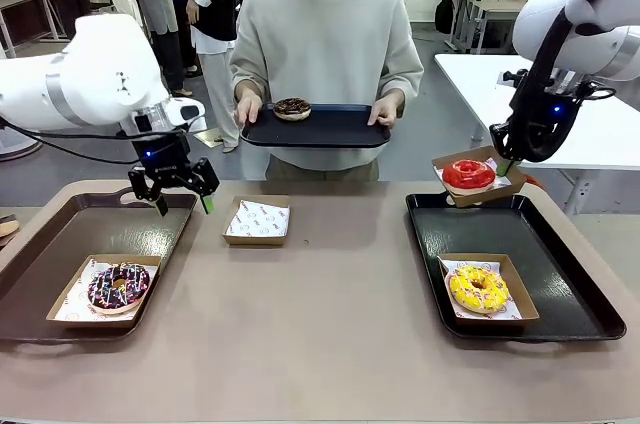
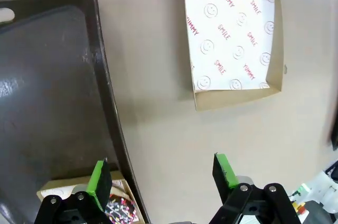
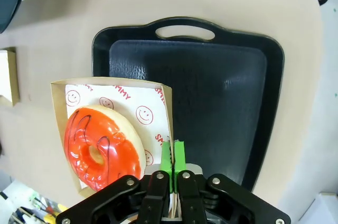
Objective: Individually package the donuts and arrange them on the tray.
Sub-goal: Place the picked Paper togo box on the Handle tray while simultaneously picking up another Paper togo box from the table with the other hand.
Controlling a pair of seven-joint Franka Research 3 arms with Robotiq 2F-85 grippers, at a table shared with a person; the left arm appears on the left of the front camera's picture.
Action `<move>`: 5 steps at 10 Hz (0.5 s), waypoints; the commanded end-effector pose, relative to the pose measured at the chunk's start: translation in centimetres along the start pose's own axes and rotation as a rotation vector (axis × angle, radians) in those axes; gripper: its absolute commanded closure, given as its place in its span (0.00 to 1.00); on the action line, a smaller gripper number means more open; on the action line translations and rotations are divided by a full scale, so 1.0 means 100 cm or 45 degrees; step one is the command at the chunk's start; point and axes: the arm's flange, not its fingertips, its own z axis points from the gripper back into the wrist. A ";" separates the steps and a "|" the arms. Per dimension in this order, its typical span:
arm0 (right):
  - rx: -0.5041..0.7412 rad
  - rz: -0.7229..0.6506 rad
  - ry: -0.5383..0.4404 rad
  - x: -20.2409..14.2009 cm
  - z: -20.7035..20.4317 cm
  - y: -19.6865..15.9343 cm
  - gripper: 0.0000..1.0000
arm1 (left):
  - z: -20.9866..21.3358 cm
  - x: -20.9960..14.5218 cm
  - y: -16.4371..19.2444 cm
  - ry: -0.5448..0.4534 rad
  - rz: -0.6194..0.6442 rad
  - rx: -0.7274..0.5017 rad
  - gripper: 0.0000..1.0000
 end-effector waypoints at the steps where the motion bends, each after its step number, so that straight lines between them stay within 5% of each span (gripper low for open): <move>1: 0.001 0.000 -0.002 -0.001 0.001 0.000 0.98 | -0.015 0.000 -0.018 -0.028 0.017 0.055 0.00; 5: 0.001 0.000 -0.002 -0.001 0.001 0.000 0.98 | -0.016 0.000 -0.015 -0.004 -0.017 0.009 0.00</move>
